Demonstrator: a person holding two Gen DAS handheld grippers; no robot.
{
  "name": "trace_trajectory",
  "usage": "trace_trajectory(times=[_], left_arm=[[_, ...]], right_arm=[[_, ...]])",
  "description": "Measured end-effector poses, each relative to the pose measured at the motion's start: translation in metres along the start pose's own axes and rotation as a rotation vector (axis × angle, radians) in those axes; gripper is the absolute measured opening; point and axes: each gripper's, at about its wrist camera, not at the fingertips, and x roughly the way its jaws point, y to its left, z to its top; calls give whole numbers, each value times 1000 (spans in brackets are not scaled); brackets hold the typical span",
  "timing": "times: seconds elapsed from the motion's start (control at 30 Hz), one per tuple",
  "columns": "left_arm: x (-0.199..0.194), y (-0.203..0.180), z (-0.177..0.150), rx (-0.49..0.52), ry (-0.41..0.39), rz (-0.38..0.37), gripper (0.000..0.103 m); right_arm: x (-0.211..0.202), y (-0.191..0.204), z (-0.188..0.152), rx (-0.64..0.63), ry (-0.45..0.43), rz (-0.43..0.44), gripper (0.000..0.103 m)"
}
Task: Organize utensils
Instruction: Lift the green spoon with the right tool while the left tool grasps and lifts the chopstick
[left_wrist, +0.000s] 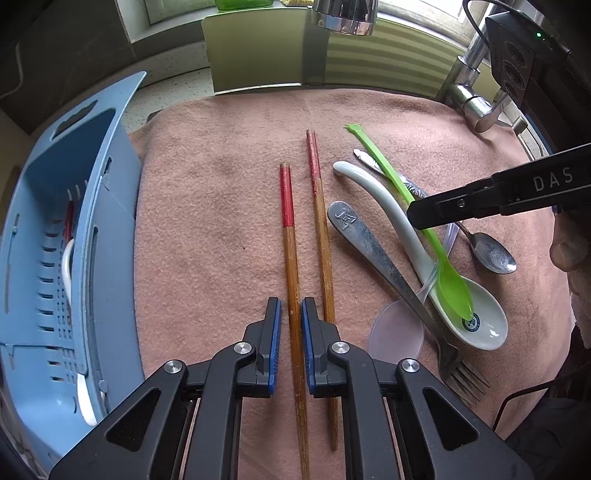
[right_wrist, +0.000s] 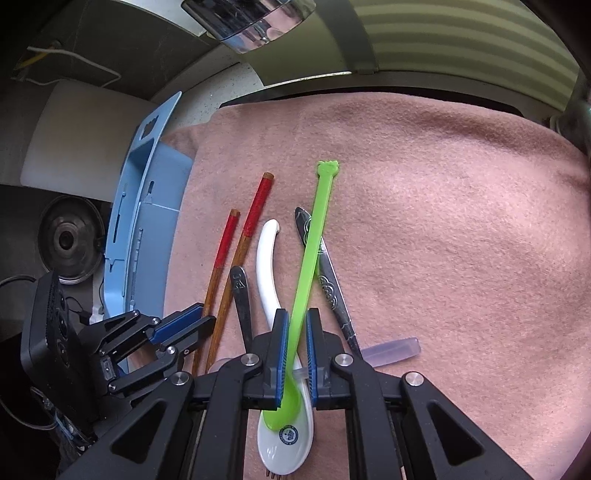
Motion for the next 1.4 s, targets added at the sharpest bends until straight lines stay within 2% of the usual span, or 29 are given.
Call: trace_trajectory(times=[0.23,0.6,0.83,1.1,1.4], left_arm=[[-1,-1,-3,-11,-21,12,6],[-14,4,-5,-84,-57,-52,5],[-36,4,-4,-101,-104,-86,5],[-71,21,0,-114,-175,-78,5],[-102,76,-4,-174,-234,-17,5]], right_arm=[[-1,-1,-4,7,-16,3,6],[-22,-1,-12,5,-69,24,5],[-33,8,-18,9,-92,52,5],[-49,45,-18,-38,-137,92,5],[-35,114,-11,-109,-148,144,5]])
